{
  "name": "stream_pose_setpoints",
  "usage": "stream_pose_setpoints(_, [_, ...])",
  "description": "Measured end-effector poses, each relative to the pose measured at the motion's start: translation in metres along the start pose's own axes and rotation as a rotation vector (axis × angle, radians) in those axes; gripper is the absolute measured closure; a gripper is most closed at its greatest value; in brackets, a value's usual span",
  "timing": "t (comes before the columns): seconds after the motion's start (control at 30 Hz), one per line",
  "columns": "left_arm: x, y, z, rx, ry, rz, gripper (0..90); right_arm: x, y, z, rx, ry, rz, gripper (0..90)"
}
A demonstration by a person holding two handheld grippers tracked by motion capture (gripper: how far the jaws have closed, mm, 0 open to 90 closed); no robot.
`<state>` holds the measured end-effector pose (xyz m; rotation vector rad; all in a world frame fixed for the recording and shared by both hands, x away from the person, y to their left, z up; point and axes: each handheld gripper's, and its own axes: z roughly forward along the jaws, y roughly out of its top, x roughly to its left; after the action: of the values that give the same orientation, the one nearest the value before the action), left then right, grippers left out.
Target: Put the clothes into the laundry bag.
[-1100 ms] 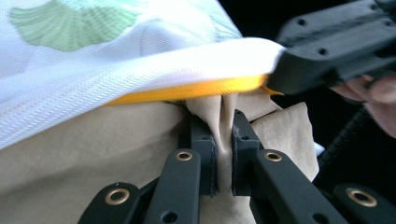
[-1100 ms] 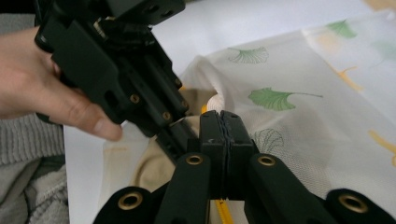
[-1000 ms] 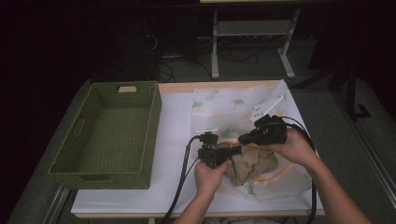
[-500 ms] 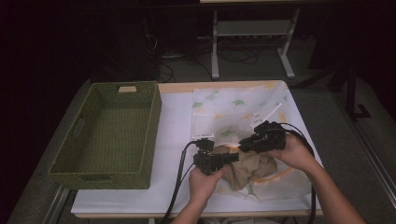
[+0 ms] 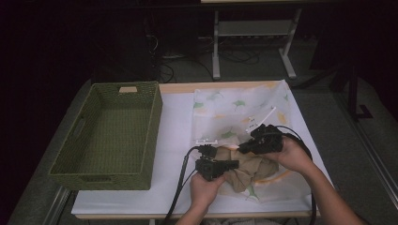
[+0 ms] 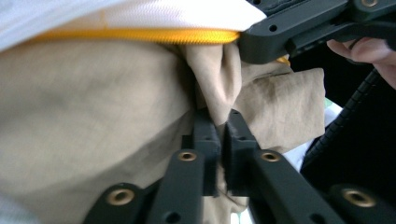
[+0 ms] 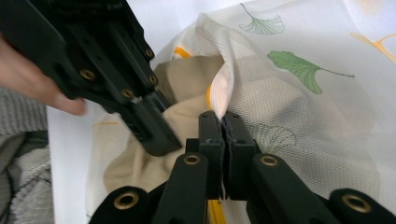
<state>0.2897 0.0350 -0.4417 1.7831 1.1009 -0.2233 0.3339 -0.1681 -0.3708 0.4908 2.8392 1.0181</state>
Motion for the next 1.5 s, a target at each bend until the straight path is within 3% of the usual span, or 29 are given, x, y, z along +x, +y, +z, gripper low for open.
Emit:
stream_pose_setpoints(0.1, [-0.001, 0.001, 0.001, -0.005, 0.001, 0.005, 87.8, 0.001, 0.001, -0.004, -0.010, 0.006, 0.001, 87.3])
stream_pose_setpoints(0.17, [-0.009, 0.011, 0.000, -0.064, -0.007, 0.003, 88.2, 0.003, 0.004, -0.011, -0.024, 0.004, -0.006, 87.4])
stream_pose_setpoints(0.23, [-0.009, 0.011, 0.000, -0.064, -0.007, 0.003, 88.2, 0.004, 0.005, -0.013, -0.026, 0.003, -0.003, 87.4])
stream_pose_setpoints(0.27, [-0.014, 0.018, -0.002, -0.105, 0.017, 0.018, 88.2, 0.004, 0.005, -0.017, -0.039, 0.000, 0.003, 87.5])
stream_pose_setpoints(0.37, [-0.009, 0.022, -0.003, -0.144, 0.041, -0.005, 88.2, 0.003, 0.006, -0.021, -0.059, 0.000, 0.011, 87.6])
stream_pose_setpoints(0.43, [-0.002, 0.022, -0.001, -0.137, 0.053, -0.032, 88.0, 0.003, 0.006, -0.023, -0.066, 0.001, 0.019, 87.6])
stream_pose_setpoints(0.6, [0.002, 0.015, -0.002, -0.100, 0.057, -0.035, 81.4, 0.000, -0.001, -0.017, -0.036, -0.004, 0.035, 87.3])
stream_pose_setpoints(0.67, [0.003, 0.012, -0.006, -0.077, 0.071, -0.015, 61.8, -0.002, -0.004, -0.014, -0.032, -0.004, 0.046, 87.0])
stream_pose_setpoints(0.7, [0.004, 0.010, -0.007, -0.066, 0.061, -0.021, 61.8, -0.002, -0.004, -0.014, -0.032, -0.004, 0.046, 87.0])
stream_pose_setpoints(0.77, [0.005, 0.006, -0.008, -0.043, 0.035, -0.032, 51.5, -0.002, -0.005, -0.013, -0.031, -0.002, 0.044, 86.9])
stream_pose_setpoints(0.8, [0.005, 0.005, -0.008, -0.037, 0.037, -0.024, 50.7, -0.002, -0.004, -0.013, -0.031, -0.004, 0.042, 86.9])
stream_pose_setpoints(0.9, [0.003, 0.002, -0.002, -0.009, 0.061, -0.005, 54.3, -0.001, -0.003, -0.012, -0.032, -0.003, 0.037, 86.9])
stream_pose_setpoints(0.97, [0.005, 0.003, 0.002, -0.007, 0.047, -0.032, 62.3, 0.000, -0.003, -0.010, -0.029, -0.003, 0.034, 86.9])
stream_pose_setpoints(1.1, [0.003, 0.006, 0.010, -0.040, 0.052, -0.036, 81.5, 0.003, -0.001, -0.010, -0.028, 0.002, 0.027, 87.0])
stream_pose_setpoints(1.17, [0.001, 0.008, 0.011, -0.052, 0.071, -0.011, 86.5, 0.005, -0.001, -0.011, -0.030, 0.003, 0.022, 87.1])
stream_pose_setpoints(1.37, [0.003, 0.020, 0.006, -0.140, 0.060, -0.045, 87.8, 0.005, 0.000, -0.019, -0.053, 0.004, 0.028, 87.2])
stream_pose_setpoints(1.5, [0.004, 0.017, 0.005, -0.114, 0.043, -0.038, 84.0, 0.004, 0.000, -0.022, -0.060, 0.002, 0.030, 87.0])
